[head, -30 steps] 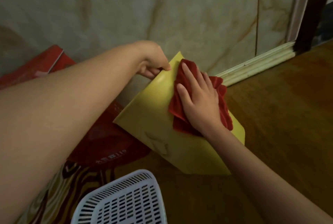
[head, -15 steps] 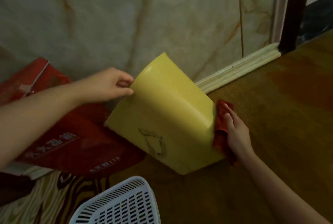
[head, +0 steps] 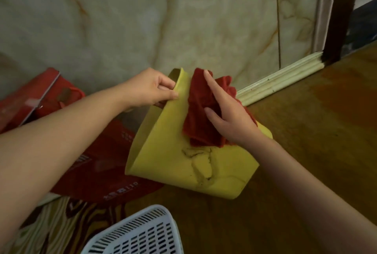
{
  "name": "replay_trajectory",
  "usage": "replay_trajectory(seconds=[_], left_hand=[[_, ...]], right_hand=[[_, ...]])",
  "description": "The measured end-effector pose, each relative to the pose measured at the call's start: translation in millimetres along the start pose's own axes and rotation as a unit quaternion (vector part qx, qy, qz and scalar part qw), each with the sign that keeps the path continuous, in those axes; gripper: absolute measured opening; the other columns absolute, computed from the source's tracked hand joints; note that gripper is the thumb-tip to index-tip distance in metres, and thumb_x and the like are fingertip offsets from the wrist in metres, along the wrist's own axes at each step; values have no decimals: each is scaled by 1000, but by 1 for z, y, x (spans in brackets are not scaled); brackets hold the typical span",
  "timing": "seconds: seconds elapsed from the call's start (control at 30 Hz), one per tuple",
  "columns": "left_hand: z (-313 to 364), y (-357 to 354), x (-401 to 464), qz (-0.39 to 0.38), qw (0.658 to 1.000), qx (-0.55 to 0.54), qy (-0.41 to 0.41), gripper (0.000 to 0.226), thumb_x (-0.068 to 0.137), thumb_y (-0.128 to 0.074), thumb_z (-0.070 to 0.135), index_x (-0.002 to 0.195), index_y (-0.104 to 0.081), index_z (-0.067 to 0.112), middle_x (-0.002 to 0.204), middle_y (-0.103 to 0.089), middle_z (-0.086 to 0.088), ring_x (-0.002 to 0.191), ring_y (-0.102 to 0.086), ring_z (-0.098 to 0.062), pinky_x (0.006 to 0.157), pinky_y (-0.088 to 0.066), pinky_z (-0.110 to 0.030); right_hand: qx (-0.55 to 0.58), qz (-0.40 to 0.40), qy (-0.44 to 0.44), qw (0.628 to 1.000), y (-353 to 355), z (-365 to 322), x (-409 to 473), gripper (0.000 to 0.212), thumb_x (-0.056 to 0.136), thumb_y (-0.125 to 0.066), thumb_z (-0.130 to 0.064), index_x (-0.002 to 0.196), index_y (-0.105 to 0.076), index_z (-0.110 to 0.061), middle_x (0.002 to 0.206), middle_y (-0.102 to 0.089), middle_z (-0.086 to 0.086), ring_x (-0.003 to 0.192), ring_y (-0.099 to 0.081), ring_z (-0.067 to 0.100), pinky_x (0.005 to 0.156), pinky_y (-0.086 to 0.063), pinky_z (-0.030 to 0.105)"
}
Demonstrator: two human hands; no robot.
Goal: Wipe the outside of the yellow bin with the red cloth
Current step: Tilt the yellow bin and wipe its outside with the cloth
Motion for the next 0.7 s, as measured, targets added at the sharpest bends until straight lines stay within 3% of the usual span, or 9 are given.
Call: replay_trajectory(seconds=[0.07,0.13,0.23,0.4,0.5,0.6,0.67,0.7], left_hand=[[-3,-2,3,0,1000,-24,-1,14,82,-58,5,90,-69,6,63,-71,8,57,-63,1,61,-53,-16],[-1,-3,8,6,999,-37,-7,16,82,-57,5,92,-68,9,56,-70,13,56,-63,1,60,-52,-15],[1,-3,16,5,999,-41,-13,18,83,-57,7,97,-67,8,63,-70,10,57,-64,0,59,-53,-15],[-7,0,22,3,998,-57,-2,19,84,-54,7,100,-65,7,55,-69,15,55,-63,3,54,-50,-11],[-6,0,26,19,998,-57,4,23,85,-53,7,106,-63,3,64,-70,15,55,-63,3,58,-52,-12],[-8,-1,19,27,998,-61,14,26,86,-52,10,109,-62,1,72,-73,8,63,-65,-2,69,-53,-23],[-15,-8,7,-16,998,-60,22,24,86,-53,12,108,-63,14,88,-75,-4,75,-69,-12,77,-54,-31],[-19,-14,0,-39,997,-58,34,24,85,-55,14,107,-62,21,90,-76,-5,78,-71,-15,73,-57,-30]], right_hand=[[-110,-15,-14,994,6,23,3,71,88,-49,-45,141,-2,-48,157,-11,-8,144,-2,16,112,-11,59],[-110,-4,-60,992,2,29,7,67,84,-41,-62,135,2,-57,158,2,-10,144,11,22,108,-4,67],[-53,47,-60,996,-13,22,16,64,79,-29,-72,135,1,-59,158,-5,-10,145,-2,22,109,-17,62],[-92,112,-57,988,-24,34,24,73,76,-39,-74,141,-20,-46,150,-32,-3,138,-30,23,103,-36,51],[-94,130,-55,985,-25,61,11,70,77,-41,-72,140,-25,-43,141,-43,-1,127,-42,19,97,-39,39],[-73,133,-150,977,-21,109,-24,68,80,-41,-68,140,-23,-42,144,-39,3,129,-37,21,103,-33,40],[4,134,-266,955,-26,135,-45,71,79,-39,-68,142,-21,-40,150,-28,5,136,-28,23,110,-27,49],[51,136,-307,941,-33,141,-51,73,78,-36,-67,143,-21,-38,152,-24,6,138,-23,23,112,-23,52]])
Point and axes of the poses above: each hand's wrist, its own x-axis towards the middle knuckle, its own y-axis out of the back of the hand, z = x × y, the point moved 2 cm from there along x, towards the middle knuckle
